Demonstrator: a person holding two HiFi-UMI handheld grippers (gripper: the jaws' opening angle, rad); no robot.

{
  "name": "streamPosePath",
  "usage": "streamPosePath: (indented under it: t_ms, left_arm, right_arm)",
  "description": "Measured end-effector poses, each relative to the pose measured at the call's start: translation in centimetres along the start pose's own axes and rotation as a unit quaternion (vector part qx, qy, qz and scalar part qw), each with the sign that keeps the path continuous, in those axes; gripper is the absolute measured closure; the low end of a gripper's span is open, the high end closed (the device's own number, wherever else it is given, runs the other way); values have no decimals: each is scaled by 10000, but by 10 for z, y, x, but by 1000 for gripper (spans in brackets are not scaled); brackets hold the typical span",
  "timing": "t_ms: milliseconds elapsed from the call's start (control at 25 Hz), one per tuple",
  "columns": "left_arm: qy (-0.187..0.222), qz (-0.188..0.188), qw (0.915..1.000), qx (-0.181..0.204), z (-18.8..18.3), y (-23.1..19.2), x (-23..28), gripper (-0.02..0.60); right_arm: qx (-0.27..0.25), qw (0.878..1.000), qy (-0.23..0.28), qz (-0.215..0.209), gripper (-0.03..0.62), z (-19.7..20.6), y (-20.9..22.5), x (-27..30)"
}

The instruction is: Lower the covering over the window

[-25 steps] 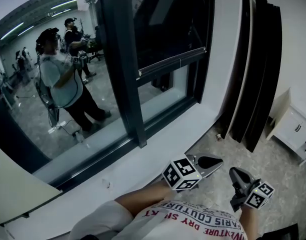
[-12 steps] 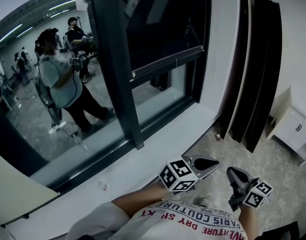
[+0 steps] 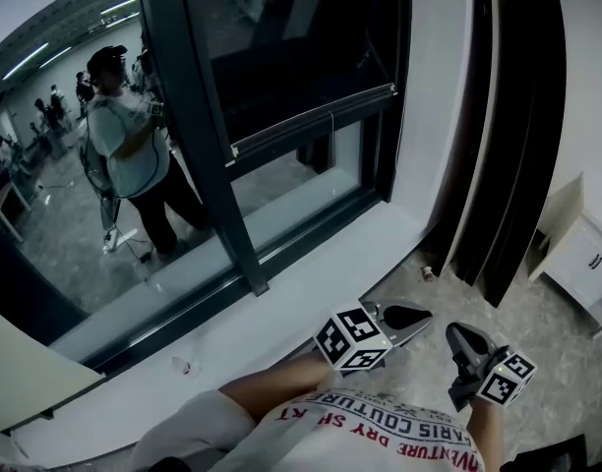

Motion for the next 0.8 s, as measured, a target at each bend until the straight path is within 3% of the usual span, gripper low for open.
streamPosePath:
  t_ms: [440, 800]
  left_arm:
    - [120, 73, 9999, 42, -51, -16, 141, 580]
    - [128, 333, 9992, 181, -65, -12, 240, 580]
  right_arm:
    - [-107, 9999, 96, 89, 588, -70, 116, -59]
    - [-170, 9992, 165, 312, 588, -99, 190, -112]
Point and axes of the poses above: the fingertips, and each gripper's own axes: x forward along the fingers, y to its right, z out of its underside, the point moved 3 cm from there along -x, backward along the fingers, and after that the axes turned 13 degrees about -z, right-handed, at the moved point
